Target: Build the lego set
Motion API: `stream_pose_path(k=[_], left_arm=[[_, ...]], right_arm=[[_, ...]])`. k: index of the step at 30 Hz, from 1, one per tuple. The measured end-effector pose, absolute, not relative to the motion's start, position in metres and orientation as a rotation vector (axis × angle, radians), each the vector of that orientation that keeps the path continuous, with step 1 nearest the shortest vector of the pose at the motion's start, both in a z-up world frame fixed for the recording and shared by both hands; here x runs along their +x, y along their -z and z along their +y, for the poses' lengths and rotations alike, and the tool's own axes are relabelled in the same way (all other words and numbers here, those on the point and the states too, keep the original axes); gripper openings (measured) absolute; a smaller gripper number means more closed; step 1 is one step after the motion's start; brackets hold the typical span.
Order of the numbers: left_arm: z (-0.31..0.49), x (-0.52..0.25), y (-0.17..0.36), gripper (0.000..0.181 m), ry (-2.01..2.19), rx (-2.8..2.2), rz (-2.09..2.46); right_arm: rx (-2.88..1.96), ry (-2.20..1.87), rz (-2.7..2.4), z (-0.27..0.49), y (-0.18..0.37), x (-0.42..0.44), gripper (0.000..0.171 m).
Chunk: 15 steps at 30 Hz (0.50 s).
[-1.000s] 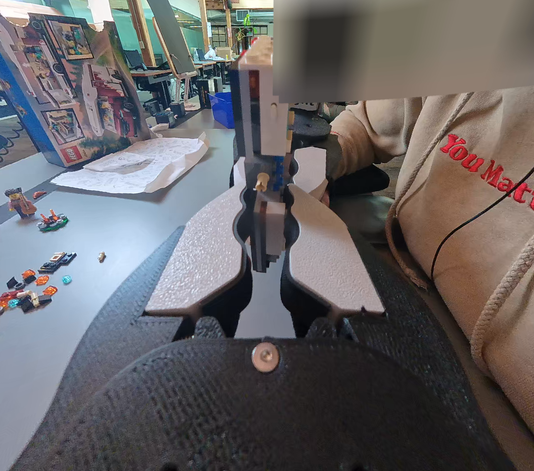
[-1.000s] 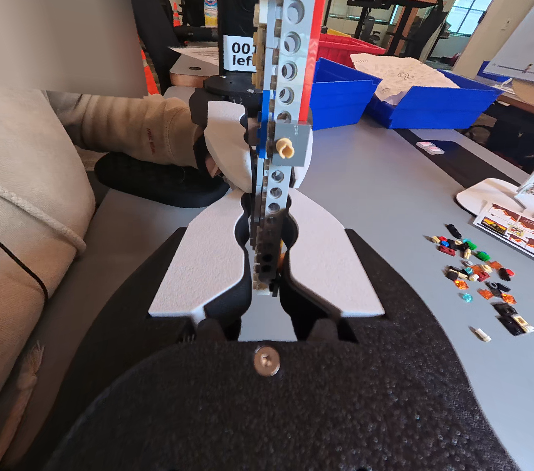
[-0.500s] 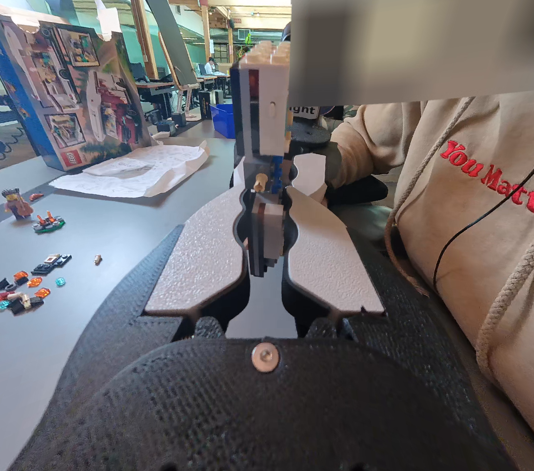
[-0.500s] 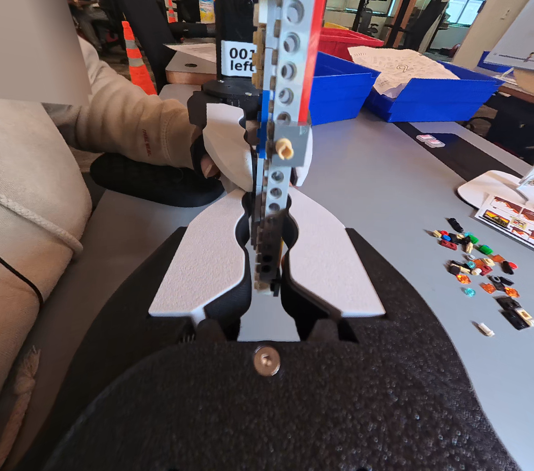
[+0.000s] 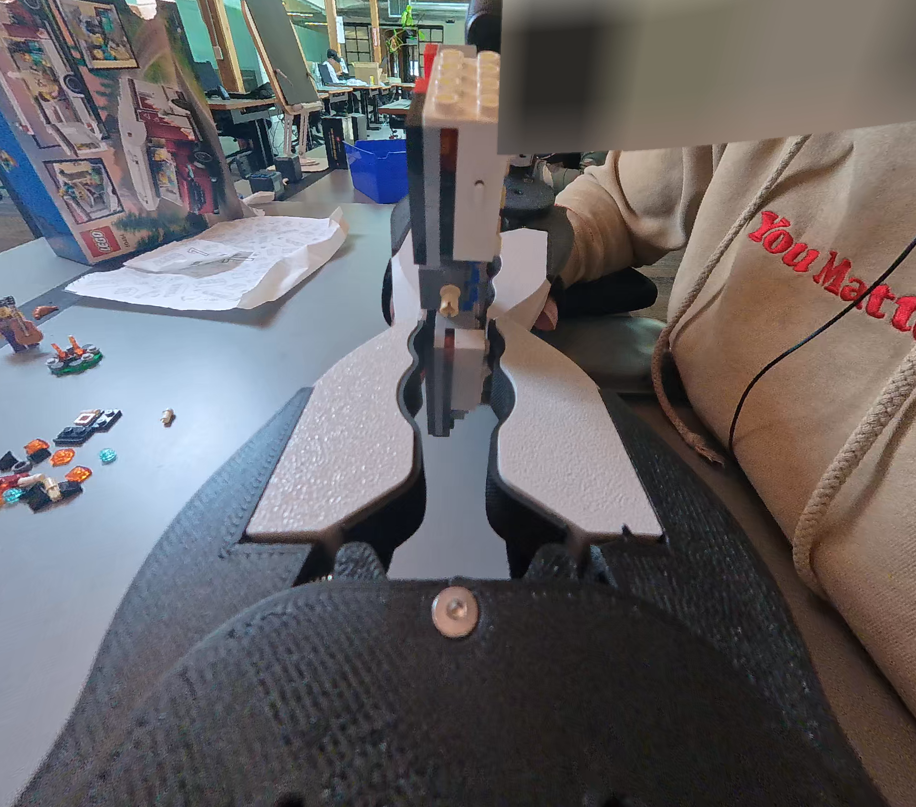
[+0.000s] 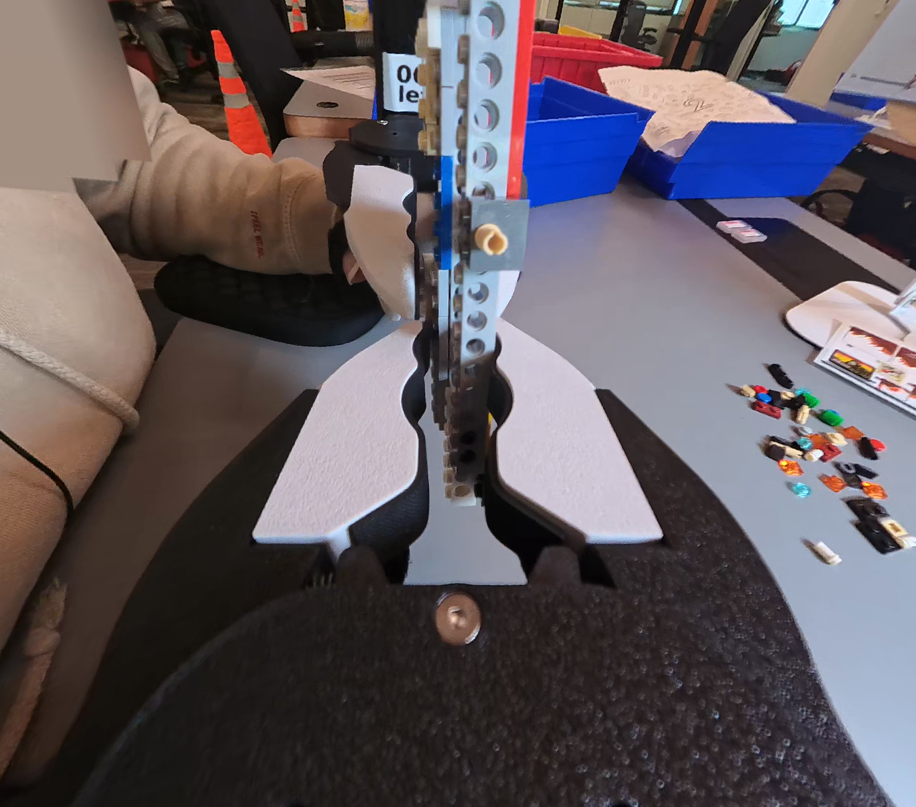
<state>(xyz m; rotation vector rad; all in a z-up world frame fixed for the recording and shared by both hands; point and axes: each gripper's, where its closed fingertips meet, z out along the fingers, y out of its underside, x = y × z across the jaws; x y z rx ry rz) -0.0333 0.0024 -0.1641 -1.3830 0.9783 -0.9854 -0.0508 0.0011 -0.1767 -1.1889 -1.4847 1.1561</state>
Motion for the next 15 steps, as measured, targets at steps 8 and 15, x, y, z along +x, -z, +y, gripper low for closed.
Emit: stream_pose_path(k=[8, 15], left_arm=[[0.0018, -0.0343, 0.1633, 0.024, 1.004, -1.384, 0.969], [0.0020, -0.0352, 0.1606, 0.024, 0.979, -1.375, 0.964]], right_arm=[[-1.138, -1.197, -1.466, -0.0006, 0.1714, -0.0480, 0.015], [-1.151, -1.196, -1.429, -0.0009, 0.1694, -0.0490, 0.014]])
